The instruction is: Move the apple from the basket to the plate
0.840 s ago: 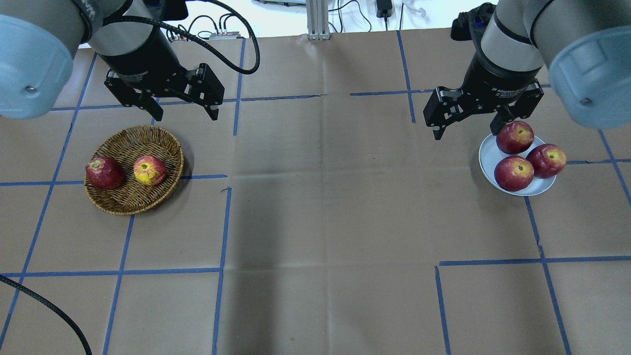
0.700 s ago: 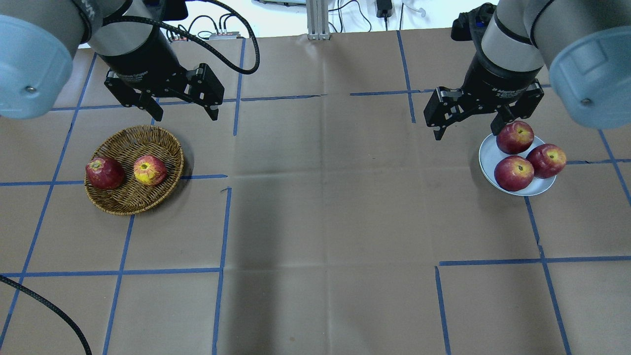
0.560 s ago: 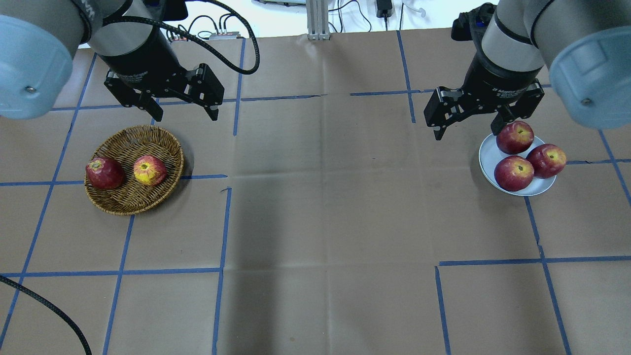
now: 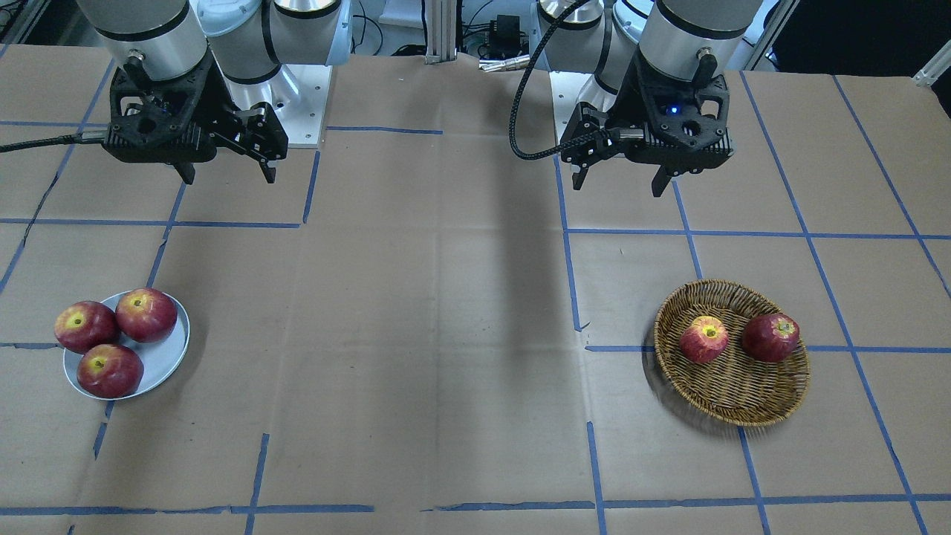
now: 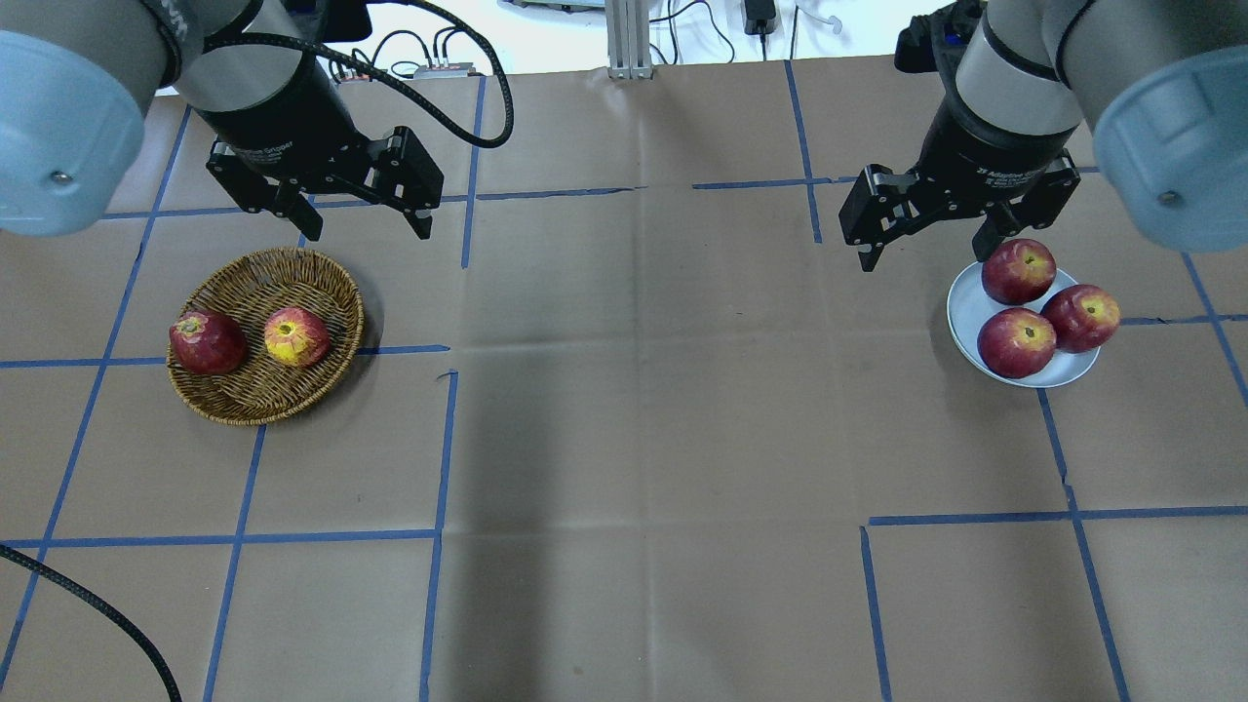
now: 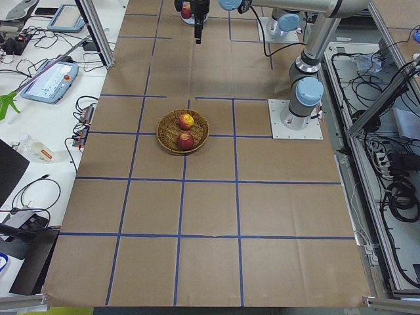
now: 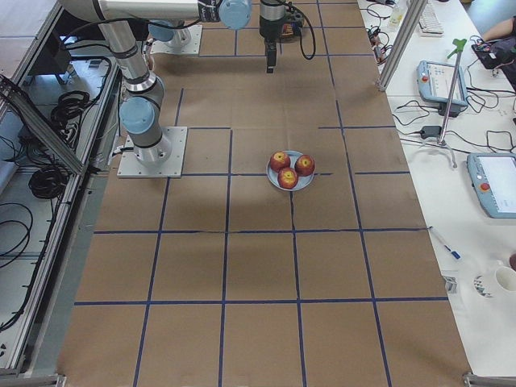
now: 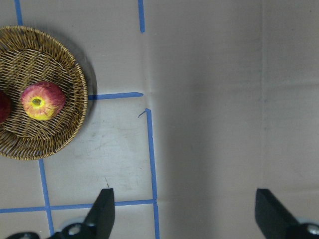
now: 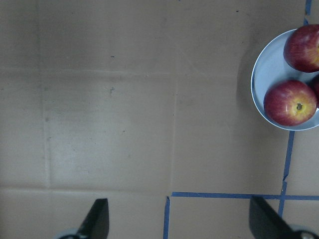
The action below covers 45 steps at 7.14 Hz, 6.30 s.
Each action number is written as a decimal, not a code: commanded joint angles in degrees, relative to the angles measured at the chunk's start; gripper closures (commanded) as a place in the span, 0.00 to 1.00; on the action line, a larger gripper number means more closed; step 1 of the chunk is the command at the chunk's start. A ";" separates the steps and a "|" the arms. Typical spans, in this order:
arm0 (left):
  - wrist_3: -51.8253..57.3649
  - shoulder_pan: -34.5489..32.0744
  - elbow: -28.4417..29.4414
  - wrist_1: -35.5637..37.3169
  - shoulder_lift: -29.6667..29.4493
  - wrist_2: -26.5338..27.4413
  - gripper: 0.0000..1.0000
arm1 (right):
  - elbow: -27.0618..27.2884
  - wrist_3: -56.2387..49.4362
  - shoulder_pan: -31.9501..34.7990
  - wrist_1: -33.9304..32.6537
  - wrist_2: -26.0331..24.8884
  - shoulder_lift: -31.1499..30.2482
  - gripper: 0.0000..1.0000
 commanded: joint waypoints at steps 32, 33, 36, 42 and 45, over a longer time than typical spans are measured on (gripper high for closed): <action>44.89 20.04 -20.05 37.88 -19.88 4.92 0.01 | 0.84 0.07 0.04 -0.16 -0.04 0.09 0.00; 45.24 20.04 -20.23 37.88 -20.93 5.10 0.01 | 0.75 0.07 0.13 -0.24 -0.04 0.00 0.00; 45.68 20.13 -20.41 37.88 -23.31 5.27 0.01 | 0.75 0.07 0.04 -0.24 0.14 0.09 0.00; 46.66 20.05 -17.09 35.96 -20.88 4.92 0.73 | 0.75 0.07 -0.05 -0.24 0.31 0.09 0.00; 27.24 5.94 -12.24 32.34 -17.08 3.78 0.72 | 0.75 0.07 -0.14 -0.24 0.58 0.17 0.00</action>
